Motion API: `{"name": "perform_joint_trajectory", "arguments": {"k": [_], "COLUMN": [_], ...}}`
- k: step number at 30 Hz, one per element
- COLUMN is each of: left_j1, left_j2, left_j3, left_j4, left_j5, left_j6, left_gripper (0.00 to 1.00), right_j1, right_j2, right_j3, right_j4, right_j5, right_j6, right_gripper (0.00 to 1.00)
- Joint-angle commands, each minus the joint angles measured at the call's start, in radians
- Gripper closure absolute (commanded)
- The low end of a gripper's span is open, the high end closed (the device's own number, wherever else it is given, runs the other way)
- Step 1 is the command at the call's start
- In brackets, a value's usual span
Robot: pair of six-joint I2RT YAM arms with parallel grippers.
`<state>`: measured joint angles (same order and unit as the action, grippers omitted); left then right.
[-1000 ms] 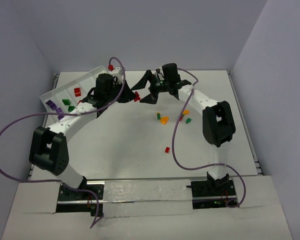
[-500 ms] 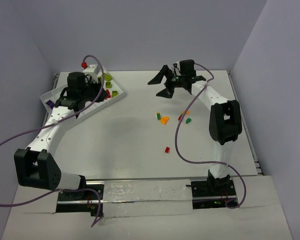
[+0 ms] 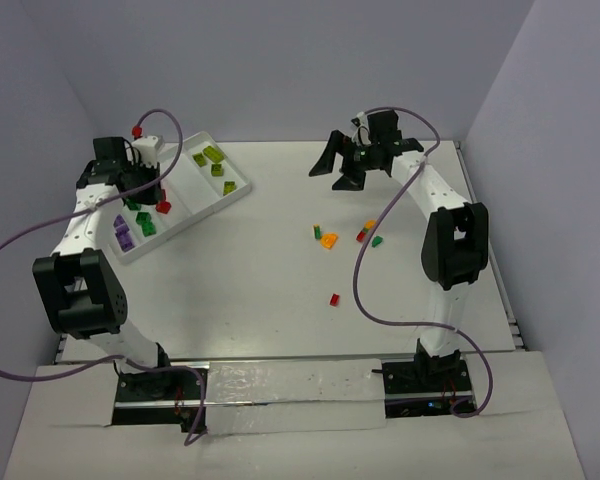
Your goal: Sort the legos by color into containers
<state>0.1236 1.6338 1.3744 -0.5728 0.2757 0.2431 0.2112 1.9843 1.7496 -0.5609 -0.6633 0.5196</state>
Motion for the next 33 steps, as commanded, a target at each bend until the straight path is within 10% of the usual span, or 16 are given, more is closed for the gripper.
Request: {"name": "perform_joint_trajectory", "arguments": {"k": [1,23,33], "left_j1": [0.002,-0.008,-0.024], "left_j2": [0.059,0.274,0.235], "left_j3": [0.086,0.142,0.150], "left_j4": [-0.054,0.004,0.004], "left_j5": [0.012,-0.032,-0.035], "left_j6": [0.103,0.107,0.108], "left_gripper": [0.94,0.75,0.46], "right_j1": [-0.014,-0.016,-0.016], "right_j2": [-0.069,-0.105,-0.130], "right_j3": [0.027,0.010,0.017], "right_j4": [-0.036,-0.064,-0.105], "right_j5": [0.013,0.031,0.101], "right_j6": [-0.073,-0.170,-0.236], "right_gripper": [0.00,0.00,0.00]}}
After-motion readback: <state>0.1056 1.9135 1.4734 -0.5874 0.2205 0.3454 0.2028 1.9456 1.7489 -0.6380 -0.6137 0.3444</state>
